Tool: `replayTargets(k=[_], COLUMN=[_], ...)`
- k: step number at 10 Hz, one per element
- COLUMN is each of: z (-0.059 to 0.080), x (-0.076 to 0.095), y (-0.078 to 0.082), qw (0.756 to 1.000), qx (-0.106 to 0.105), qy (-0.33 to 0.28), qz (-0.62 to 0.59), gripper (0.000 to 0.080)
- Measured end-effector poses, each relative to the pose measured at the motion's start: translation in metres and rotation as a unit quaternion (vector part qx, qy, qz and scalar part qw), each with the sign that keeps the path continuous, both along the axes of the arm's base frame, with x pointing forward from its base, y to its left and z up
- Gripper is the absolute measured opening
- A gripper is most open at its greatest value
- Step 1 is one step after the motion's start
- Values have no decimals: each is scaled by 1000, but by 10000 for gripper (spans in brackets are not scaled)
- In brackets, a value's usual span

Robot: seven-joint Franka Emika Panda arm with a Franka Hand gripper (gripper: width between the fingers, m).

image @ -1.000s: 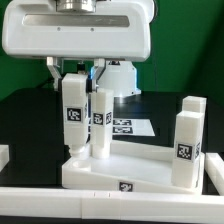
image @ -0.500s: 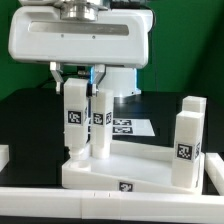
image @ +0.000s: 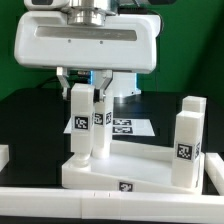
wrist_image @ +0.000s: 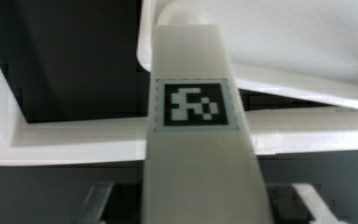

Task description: Assemble desk

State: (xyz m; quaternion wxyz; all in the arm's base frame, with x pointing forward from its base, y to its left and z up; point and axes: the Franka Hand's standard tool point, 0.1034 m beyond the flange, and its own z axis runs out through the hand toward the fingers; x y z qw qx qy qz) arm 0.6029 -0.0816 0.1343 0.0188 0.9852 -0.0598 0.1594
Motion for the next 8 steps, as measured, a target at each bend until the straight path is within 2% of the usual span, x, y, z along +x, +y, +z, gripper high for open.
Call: replayTargets(k=[8], z=[-7], x=[1], y=[-1], qw=[1000], qx=[-6], qy=[0], qz=[1], gripper=[290])
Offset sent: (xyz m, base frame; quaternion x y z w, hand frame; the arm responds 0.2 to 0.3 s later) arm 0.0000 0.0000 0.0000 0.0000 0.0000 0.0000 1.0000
